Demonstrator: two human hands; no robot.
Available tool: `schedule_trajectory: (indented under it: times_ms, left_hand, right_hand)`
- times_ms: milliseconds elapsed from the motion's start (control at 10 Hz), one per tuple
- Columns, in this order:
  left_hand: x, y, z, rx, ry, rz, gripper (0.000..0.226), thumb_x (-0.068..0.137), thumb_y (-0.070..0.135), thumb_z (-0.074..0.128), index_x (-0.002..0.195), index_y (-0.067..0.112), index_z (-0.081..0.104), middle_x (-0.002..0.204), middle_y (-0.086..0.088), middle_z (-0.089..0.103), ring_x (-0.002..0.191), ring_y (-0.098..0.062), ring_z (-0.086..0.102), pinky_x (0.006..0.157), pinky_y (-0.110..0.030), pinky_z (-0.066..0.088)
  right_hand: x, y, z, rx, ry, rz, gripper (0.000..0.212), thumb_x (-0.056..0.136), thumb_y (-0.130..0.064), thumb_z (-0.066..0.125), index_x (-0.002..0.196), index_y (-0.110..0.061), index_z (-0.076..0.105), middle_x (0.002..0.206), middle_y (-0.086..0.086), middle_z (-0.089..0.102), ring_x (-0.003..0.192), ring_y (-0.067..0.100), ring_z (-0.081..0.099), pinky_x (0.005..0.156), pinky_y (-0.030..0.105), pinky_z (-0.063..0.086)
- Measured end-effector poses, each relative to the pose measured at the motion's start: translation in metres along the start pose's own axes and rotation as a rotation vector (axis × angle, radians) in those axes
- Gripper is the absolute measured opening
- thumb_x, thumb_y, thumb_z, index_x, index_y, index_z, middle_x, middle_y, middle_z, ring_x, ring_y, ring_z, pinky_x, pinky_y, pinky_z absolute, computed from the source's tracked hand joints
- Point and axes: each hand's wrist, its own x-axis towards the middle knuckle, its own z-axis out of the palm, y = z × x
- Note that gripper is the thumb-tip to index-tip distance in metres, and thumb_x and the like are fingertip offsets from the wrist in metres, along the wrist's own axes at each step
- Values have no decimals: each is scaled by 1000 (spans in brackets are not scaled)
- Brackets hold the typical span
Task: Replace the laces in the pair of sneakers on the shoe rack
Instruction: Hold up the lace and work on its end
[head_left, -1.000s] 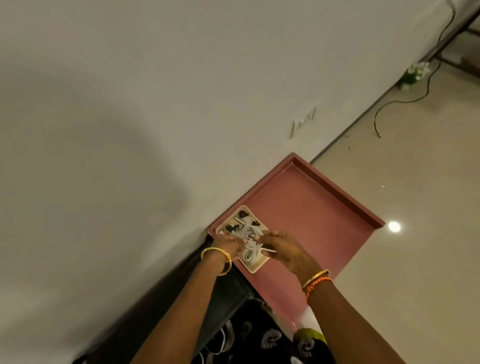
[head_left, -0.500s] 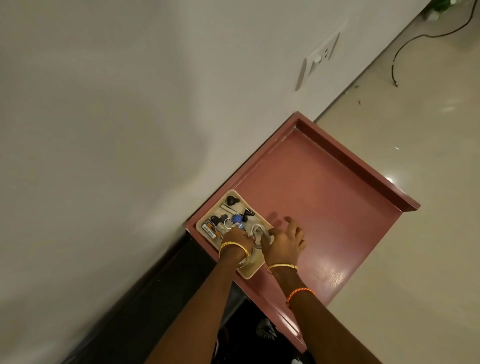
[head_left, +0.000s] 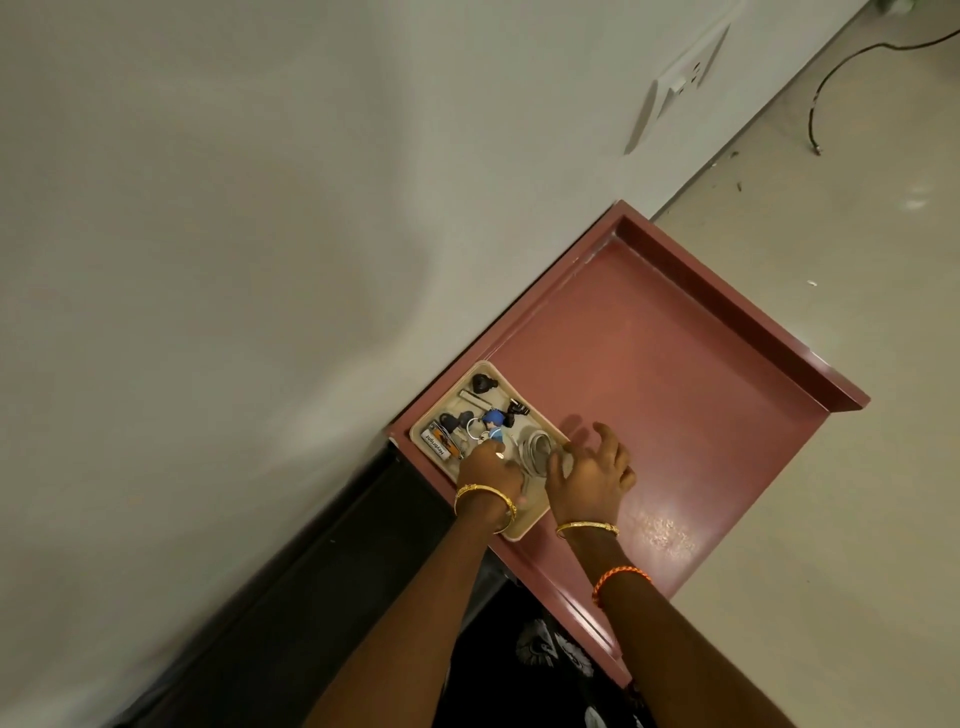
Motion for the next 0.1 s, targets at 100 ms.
schedule_trajectory:
  times_ms: [100]
  left_hand:
    - [-14, -4, -7, -6, 90, 82, 22, 90, 9, 52, 109, 6, 63, 102, -13, 67, 92, -28, 64, 78, -31, 52]
  right_hand:
    - [-2, 2, -11, 126, 122, -46, 31, 83, -25, 50, 88, -1, 69, 102, 20, 60, 97, 40, 52, 81, 43, 42]
